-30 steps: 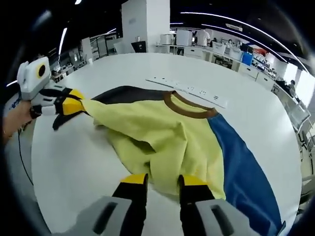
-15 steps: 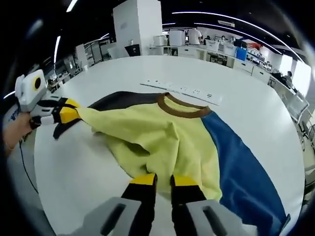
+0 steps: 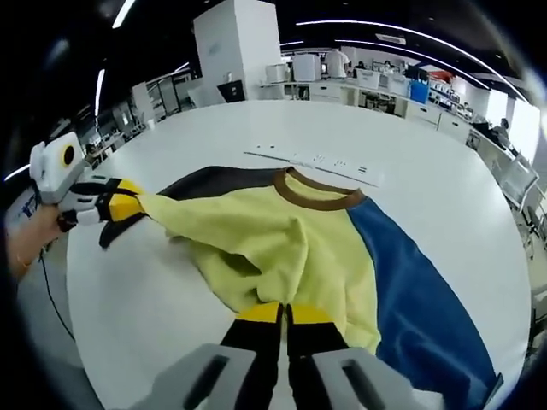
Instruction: Fold the garment on the visible template until the final outline fits inside the template.
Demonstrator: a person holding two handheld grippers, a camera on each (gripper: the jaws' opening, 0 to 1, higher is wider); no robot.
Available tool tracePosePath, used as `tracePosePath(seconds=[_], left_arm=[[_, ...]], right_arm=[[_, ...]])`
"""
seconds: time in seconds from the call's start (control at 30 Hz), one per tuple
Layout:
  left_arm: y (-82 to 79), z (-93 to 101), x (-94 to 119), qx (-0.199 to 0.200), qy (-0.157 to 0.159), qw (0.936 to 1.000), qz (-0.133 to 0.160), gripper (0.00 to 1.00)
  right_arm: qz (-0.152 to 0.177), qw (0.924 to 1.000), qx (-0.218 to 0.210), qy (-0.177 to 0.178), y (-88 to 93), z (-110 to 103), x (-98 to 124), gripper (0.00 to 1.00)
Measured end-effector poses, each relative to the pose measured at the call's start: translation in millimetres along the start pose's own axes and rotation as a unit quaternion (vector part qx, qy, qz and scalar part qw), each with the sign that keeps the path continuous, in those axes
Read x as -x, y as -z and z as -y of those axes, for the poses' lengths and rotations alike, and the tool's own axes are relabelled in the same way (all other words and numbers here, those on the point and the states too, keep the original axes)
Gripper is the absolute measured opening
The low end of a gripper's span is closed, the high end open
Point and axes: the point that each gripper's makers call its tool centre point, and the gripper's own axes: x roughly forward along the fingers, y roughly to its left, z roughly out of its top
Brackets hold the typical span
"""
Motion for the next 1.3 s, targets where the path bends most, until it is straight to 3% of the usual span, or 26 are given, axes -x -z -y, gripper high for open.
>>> tracePosePath(seconds=[0.2, 0.53, 0.87, 1.3], left_arm=[[-6.7, -2.1, 7.9, -0.005, -0.003, 1.0, 0.006, 0.0], [-25.7, -1.6, 26.0, -0.031, -0.006, 0.9994, 0.016, 0.0], [-30.5, 11.5, 52.4, -0.049, 0.003, 0.9987, 0.015, 0.0], [-9.8, 32.9, 100.3, -0.064, 0.021, 0.9977, 0.0, 0.0]], right_arm=[[0.023, 0.9996, -0.012, -0.005, -13.6, 2.0, 16.6, 0.0], [0.023, 0.9995, -0.005, -0.022, -18.2, -4.5, 49.1, 0.0], [-0.003, 0.9986, 0.031, -0.044, 0.1, -19.8, 86.6, 0.0], [-0.019, 0.995, 0.043, -0.088, 31.4, -49.7, 121.0, 0.0]])
